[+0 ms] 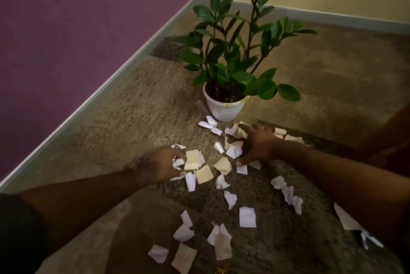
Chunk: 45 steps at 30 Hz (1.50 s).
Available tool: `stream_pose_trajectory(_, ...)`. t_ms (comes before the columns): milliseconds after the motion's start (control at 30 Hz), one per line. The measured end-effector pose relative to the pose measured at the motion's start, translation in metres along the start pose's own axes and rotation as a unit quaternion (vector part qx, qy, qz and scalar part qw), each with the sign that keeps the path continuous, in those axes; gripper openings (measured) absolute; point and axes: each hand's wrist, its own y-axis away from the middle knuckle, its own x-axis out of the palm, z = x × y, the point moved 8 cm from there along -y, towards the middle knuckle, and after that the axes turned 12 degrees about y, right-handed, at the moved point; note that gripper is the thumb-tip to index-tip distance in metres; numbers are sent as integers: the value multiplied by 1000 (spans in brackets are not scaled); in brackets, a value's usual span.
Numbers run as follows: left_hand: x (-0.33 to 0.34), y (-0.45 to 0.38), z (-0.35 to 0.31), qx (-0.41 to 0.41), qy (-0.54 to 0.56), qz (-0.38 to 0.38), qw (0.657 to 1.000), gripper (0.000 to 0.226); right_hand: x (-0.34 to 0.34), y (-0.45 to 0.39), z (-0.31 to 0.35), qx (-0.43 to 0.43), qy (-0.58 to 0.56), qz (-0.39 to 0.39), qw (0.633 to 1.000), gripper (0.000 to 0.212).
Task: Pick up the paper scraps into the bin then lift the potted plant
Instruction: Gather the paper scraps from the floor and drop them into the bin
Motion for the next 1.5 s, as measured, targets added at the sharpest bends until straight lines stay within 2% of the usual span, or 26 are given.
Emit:
stream_pose_trajectory(100,0,-3,-5,2,19,-17,1000,33,10,1,29,-44,23,22,999,128)
stream_pose_trajectory(233,1,-7,-10,-10,67,0,998,38,34,16,74,-124,52,45,990,122)
stream_pose_trajectory(300,5,-7,-14,-31,92,18,995,66,45,25,87,-165,97,38,981,116)
stream_pose_trajectory(367,15,-8,-18,-53,85,72,992,100,53,34,91,-188,127,17,974,106)
stream_pose_trajectory(400,22,-8,-21,-69,74,104,989,110,55,38,91,-193,130,-2,972,97)
stream_pose_trajectory(500,40,-5,-28,-71,-17,152,986,117,59,49,89,-194,65,-58,977,59)
stream_pose_trajectory(567,52,0,-38,-31,-46,127,990,104,62,57,88,-189,-2,-58,980,35)
stream_pose_trajectory(633,61,8,-53,25,-39,88,995,72,64,64,88,-188,-13,-47,981,25)
stream_pose_trajectory(700,63,15,-65,51,-20,63,996,48,61,69,84,-179,-2,-43,983,21)
stream_pose_trajectory(800,49,15,-75,37,1,29,999,31,49,72,70,-152,-10,-48,987,28)
stream_pose_trajectory(1000,23,15,-85,-4,54,-21,998,30,18,89,34,-83,-117,-60,988,28)
stream_pose_trajectory(1200,15,15,-120,-5,97,-49,994,31,-24,122,5,-51,-142,-131,980,18)
stream_pose_trajectory(1500,18,27,-206,58,130,-45,989,29,-78,191,-10,-86,-133,-189,969,12)
